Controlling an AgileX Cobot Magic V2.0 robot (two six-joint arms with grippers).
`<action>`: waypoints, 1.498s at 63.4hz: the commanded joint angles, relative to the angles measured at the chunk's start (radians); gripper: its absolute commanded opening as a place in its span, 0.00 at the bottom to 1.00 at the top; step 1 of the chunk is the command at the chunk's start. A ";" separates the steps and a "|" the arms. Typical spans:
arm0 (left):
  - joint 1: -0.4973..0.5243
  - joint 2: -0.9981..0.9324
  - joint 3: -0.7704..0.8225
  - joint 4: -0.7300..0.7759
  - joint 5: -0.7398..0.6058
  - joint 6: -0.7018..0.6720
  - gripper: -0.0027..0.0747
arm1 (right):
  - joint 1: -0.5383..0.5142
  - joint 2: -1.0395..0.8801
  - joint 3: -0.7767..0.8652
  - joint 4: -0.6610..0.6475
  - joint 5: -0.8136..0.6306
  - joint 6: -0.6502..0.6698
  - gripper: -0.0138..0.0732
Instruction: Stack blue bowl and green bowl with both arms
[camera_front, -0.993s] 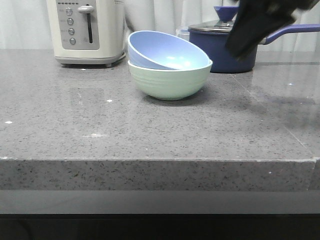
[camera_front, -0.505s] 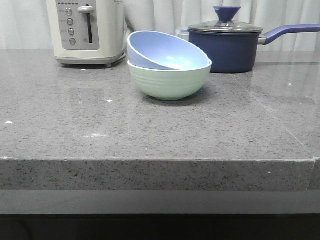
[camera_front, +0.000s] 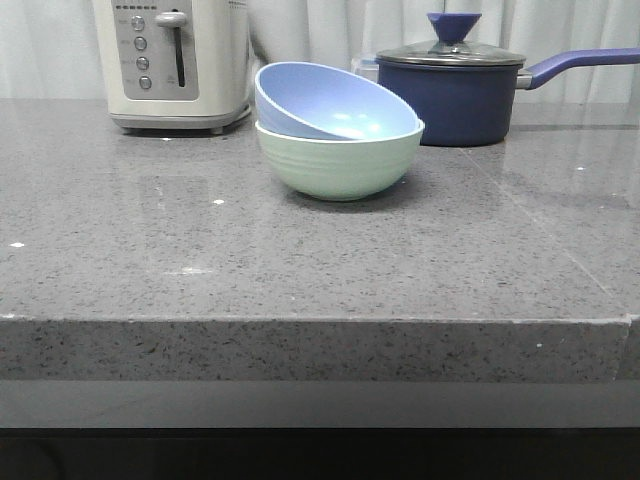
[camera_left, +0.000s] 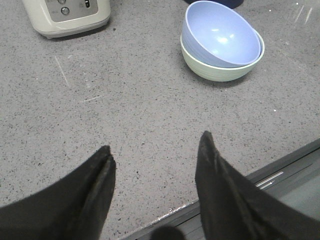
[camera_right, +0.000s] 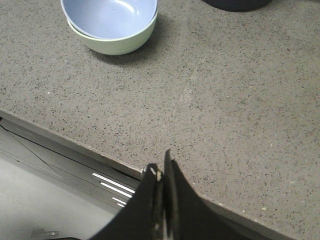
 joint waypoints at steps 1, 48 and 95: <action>-0.008 0.007 -0.024 -0.002 -0.074 -0.009 0.51 | -0.004 0.002 -0.023 -0.012 -0.079 0.001 0.09; -0.008 0.007 -0.024 -0.002 -0.074 -0.009 0.01 | -0.004 0.002 -0.023 -0.012 -0.119 0.001 0.09; 0.411 -0.513 0.625 -0.017 -0.769 -0.002 0.01 | -0.004 0.002 -0.023 -0.011 -0.118 0.001 0.09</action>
